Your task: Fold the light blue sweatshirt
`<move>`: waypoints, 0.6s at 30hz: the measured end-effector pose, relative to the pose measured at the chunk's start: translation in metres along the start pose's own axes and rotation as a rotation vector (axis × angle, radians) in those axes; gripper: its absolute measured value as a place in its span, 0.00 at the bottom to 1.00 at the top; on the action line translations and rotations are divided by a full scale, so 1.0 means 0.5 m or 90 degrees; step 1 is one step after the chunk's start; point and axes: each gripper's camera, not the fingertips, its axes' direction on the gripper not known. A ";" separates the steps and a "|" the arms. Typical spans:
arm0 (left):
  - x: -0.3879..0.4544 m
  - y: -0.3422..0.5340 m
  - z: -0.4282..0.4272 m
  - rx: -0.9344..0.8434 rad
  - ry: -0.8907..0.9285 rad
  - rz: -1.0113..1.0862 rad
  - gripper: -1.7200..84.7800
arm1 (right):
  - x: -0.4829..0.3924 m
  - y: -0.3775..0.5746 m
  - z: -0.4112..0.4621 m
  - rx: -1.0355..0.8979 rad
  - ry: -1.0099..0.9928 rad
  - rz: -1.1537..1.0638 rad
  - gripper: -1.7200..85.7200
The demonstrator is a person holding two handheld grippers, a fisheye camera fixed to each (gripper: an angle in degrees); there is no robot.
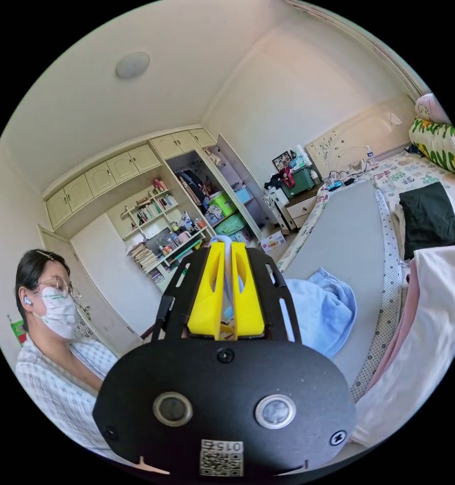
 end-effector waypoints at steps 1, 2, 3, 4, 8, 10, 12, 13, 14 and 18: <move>0.003 -0.001 0.011 -0.007 0.009 0.003 0.20 | 0.005 0.001 -0.009 -0.004 0.003 -0.005 0.03; 0.009 -0.004 0.030 -0.008 0.035 0.010 0.19 | 0.017 0.006 -0.028 -0.007 0.008 -0.013 0.03; 0.015 -0.013 0.051 -0.013 0.036 0.008 0.18 | 0.029 0.012 -0.045 -0.006 0.009 -0.020 0.03; 0.018 -0.019 0.064 -0.024 0.025 0.004 0.17 | 0.037 0.014 -0.053 -0.005 0.009 -0.022 0.03; 0.035 -0.060 0.141 -0.096 -0.003 -0.001 0.13 | 0.100 0.022 -0.101 0.006 -0.015 0.002 0.03; 0.043 -0.067 0.151 -0.096 -0.012 0.004 0.10 | 0.112 0.019 -0.120 0.005 -0.006 0.004 0.03; 0.070 -0.063 0.129 -0.052 -0.075 0.017 0.08 | 0.107 0.006 -0.152 0.004 0.038 -0.016 0.03; 0.078 -0.062 0.116 -0.034 -0.103 0.018 0.08 | 0.103 0.001 -0.162 0.006 0.051 -0.024 0.03; 0.095 -0.057 0.080 0.007 -0.164 0.017 0.08 | 0.096 -0.010 -0.185 0.014 0.074 -0.038 0.03; 0.165 -0.044 -0.085 0.144 -0.287 0.035 0.05 | 0.073 -0.052 -0.289 0.087 0.100 -0.063 0.03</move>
